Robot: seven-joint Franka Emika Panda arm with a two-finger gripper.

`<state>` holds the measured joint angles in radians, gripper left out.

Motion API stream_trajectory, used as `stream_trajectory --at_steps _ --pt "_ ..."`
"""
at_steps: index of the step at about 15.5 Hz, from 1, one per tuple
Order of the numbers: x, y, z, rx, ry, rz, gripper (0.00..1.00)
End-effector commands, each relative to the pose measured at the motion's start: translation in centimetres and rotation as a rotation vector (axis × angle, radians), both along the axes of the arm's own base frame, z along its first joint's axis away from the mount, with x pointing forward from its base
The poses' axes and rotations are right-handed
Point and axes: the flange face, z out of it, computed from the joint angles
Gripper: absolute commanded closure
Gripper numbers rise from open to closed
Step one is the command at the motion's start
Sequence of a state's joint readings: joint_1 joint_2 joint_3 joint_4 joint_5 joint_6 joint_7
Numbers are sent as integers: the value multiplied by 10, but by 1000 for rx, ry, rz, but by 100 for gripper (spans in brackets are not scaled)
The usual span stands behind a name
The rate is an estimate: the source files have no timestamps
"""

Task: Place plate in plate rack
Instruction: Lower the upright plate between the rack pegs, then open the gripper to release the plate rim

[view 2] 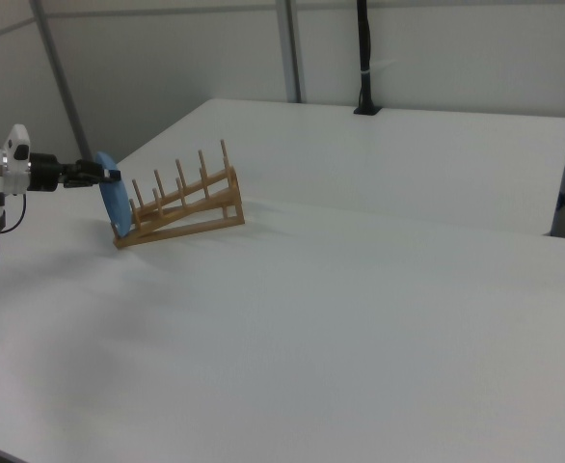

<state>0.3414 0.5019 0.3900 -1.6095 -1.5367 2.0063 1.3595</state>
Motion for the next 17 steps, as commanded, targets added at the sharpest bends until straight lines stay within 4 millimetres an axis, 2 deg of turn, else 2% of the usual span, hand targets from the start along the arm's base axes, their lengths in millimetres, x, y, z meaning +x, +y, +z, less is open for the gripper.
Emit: stream_trajectory --at_steps 1,2,5,8,14,17 --pt "0 -1 2 23 -44 -32 15" --pt "0 -2 2 24 -43 -33 0" --pt "1 -4 10 48 -48 -51 0" --pt "4 -10 30 150 -62 -109 0" --pt "4 -10 31 163 -61 -115 0" --pt "9 -21 45 200 -59 -144 0"
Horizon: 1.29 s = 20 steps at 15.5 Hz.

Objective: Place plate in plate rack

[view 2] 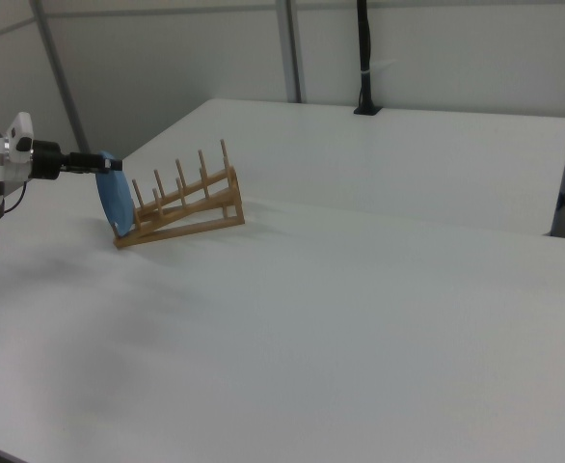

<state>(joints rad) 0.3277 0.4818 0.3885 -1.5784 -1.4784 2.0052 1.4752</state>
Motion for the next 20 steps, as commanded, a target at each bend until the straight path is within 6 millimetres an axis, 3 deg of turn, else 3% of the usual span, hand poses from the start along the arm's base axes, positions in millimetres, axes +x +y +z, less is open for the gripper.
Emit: stream_trajectory --at_steps 1,7,10,12,15,18,20 --pt "-1 -11 19 72 23 -57 0" --pt "-3 -10 16 87 37 -62 0" --pt "-3 -14 29 106 27 -69 0" --pt "-8 -17 48 170 59 -102 0" --pt "-19 -37 93 296 219 -151 0" --pt "-30 -69 142 414 355 -170 0" --pt "-36 -96 161 459 417 -235 0"
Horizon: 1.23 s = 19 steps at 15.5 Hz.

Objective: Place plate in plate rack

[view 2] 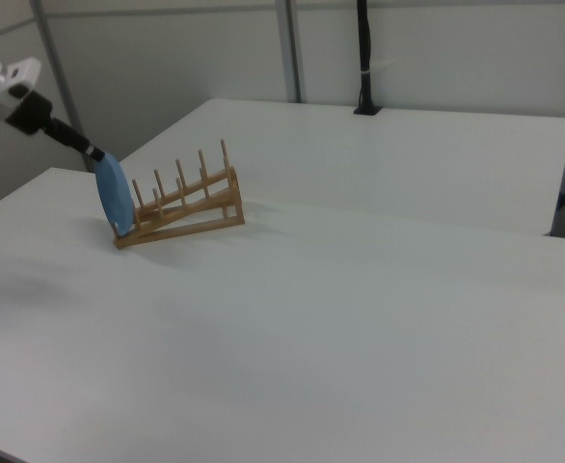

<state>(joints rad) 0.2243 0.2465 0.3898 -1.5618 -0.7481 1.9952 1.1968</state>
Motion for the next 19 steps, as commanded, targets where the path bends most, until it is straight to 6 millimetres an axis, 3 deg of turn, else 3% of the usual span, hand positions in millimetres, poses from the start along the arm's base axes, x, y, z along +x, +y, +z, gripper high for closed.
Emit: stream_trajectory --at_steps 1,7,11,15,19 --pt "-18 -53 41 69 126 -83 0" --pt "-45 -154 91 211 438 17 0" --pt "-51 -232 110 283 528 144 0" --pt "-48 -295 108 250 540 309 0" --pt "-43 -331 107 222 528 452 0"
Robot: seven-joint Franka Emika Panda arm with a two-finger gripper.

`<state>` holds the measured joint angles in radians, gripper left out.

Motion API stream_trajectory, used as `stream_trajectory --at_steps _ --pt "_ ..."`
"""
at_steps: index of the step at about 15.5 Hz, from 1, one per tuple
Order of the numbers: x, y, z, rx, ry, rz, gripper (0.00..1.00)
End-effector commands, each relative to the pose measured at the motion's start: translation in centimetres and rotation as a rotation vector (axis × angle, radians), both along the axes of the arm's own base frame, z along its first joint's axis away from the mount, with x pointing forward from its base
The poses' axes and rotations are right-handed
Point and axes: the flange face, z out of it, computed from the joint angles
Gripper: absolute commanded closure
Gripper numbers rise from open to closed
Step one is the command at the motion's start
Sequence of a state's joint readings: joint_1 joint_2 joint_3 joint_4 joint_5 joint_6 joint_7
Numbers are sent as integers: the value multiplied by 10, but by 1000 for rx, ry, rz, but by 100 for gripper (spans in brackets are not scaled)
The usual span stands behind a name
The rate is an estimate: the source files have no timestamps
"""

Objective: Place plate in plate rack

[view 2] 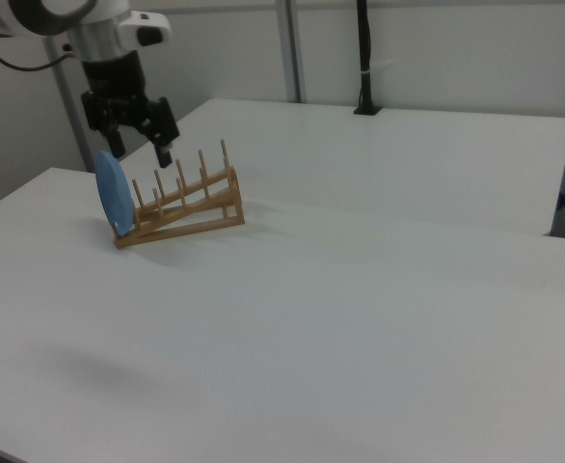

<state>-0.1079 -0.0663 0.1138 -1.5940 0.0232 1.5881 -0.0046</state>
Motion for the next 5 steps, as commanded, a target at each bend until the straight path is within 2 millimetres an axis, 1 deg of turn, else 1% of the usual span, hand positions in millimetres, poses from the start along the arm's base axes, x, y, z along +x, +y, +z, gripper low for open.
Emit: stream_trajectory --at_steps 1,5 --pt "-1 -19 0 27 -50 74 0" --pt "3 -18 -3 28 -53 74 0"
